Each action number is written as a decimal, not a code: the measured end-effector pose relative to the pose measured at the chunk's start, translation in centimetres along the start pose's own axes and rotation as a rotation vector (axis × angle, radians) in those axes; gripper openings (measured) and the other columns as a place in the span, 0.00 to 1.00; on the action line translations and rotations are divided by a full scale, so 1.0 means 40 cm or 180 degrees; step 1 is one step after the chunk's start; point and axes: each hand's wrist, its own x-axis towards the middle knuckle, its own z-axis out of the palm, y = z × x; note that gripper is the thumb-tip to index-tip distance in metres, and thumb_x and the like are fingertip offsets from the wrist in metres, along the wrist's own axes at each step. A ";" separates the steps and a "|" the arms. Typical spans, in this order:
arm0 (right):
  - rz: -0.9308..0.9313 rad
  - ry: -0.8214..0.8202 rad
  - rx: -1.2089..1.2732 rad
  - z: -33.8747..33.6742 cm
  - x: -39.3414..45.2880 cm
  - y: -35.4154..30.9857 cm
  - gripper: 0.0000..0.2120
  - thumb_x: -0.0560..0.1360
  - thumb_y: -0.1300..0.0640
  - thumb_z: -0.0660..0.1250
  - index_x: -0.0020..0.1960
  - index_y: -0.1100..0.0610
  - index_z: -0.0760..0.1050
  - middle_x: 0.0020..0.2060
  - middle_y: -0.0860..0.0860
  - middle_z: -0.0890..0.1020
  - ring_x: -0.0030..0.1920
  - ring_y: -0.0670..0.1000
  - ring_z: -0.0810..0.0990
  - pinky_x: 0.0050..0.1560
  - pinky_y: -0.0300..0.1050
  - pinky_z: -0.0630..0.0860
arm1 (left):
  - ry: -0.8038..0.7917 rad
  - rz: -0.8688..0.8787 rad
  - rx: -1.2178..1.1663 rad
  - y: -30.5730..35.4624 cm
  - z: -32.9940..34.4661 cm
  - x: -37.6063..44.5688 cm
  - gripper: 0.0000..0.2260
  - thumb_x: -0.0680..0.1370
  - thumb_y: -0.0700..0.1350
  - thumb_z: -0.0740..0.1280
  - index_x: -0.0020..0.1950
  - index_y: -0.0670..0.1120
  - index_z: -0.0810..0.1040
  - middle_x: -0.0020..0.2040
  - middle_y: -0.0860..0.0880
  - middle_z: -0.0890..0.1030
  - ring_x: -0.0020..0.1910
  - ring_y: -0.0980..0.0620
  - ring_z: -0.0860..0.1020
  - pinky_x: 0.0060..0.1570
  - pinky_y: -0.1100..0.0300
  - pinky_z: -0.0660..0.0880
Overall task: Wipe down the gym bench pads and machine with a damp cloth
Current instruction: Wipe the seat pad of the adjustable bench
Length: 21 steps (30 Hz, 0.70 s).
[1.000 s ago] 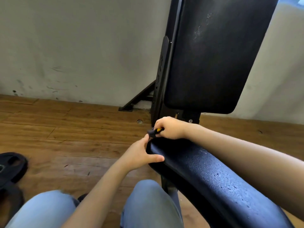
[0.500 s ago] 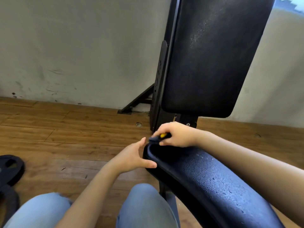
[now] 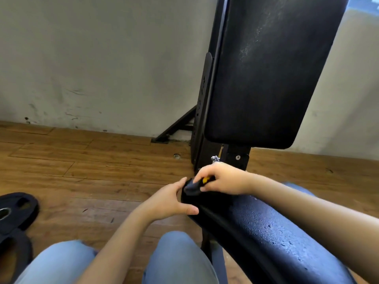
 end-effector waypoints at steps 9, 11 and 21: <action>0.0548 0.0207 -0.0658 0.032 0.081 0.021 0.15 0.73 0.57 0.69 0.59 0.59 0.77 0.59 0.52 0.72 0.58 0.53 0.74 0.58 0.40 0.66 | 0.0286 0.0192 -0.0061 -0.005 0.000 0.023 0.36 0.71 0.50 0.73 0.76 0.51 0.59 0.74 0.53 0.64 0.73 0.55 0.62 0.72 0.56 0.61; 0.0467 0.0173 -0.0937 0.047 0.052 0.007 0.17 0.75 0.51 0.68 0.59 0.60 0.77 0.61 0.50 0.70 0.57 0.52 0.74 0.59 0.42 0.68 | 0.0336 0.0079 -0.0025 -0.005 -0.001 0.026 0.42 0.71 0.53 0.73 0.78 0.47 0.55 0.76 0.50 0.59 0.74 0.53 0.59 0.73 0.54 0.59; 0.0336 0.0670 -0.0179 0.049 -0.005 0.028 0.17 0.71 0.60 0.71 0.59 0.53 0.76 0.52 0.47 0.77 0.54 0.45 0.75 0.59 0.36 0.70 | 0.0297 0.0028 -0.0053 0.007 0.010 0.038 0.43 0.71 0.52 0.73 0.78 0.47 0.51 0.77 0.50 0.58 0.74 0.54 0.60 0.72 0.58 0.60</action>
